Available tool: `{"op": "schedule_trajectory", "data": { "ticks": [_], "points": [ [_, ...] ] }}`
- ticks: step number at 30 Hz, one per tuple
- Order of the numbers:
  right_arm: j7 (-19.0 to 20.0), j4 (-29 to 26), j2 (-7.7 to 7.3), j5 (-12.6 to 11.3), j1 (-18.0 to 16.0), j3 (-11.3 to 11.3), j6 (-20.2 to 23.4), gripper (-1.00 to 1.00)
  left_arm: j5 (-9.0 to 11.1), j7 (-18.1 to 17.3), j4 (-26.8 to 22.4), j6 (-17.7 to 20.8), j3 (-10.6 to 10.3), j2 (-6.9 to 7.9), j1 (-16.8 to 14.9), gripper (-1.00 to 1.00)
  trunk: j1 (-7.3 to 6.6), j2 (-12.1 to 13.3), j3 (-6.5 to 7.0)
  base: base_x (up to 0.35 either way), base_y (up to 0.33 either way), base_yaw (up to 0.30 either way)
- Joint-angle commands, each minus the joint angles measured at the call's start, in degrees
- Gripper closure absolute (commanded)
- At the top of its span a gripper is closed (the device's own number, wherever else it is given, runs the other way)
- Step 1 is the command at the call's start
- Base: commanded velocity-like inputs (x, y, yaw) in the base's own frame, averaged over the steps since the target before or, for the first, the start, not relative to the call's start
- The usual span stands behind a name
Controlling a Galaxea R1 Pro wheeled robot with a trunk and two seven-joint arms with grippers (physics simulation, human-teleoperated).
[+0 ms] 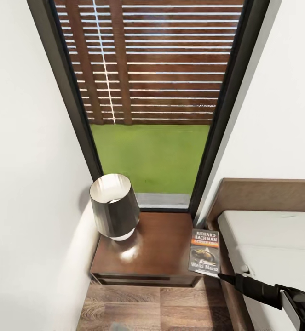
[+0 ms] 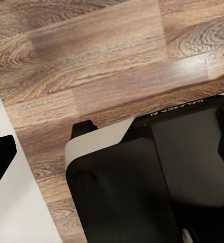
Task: In the bedroom, move the book from the bed onto either nightstand, and place the two sandals side by side next to the bed.
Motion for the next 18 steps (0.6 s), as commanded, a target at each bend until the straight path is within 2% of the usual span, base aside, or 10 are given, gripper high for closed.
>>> {"op": "schedule_trajectory", "data": {
  "ticks": [1,10,18],
  "points": [
    [0.1,0.0,0.04,-0.2,0.0,-0.4,0.4,1.0,0.6,0.4,-0.1,0.3,-0.5,0.03,0.0,-1.0,0.03,-0.1,-0.13,0.0,0.0,0.0],
    [0.0,-0.4,0.16,-0.2,-0.2,-1.7,0.4,1.0,0.6,0.4,-0.1,0.3,-0.5,0.03,0.0,-1.0,0.03,-0.1,-0.26,0.0,0.0,0.0],
    [-0.3,-0.8,0.32,0.0,-0.8,-1.9,-0.4,1.0,0.6,0.4,-0.1,0.4,-0.5,0.03,0.0,-1.0,0.03,-0.1,-0.29,0.0,0.0,0.0]
  ]
}}
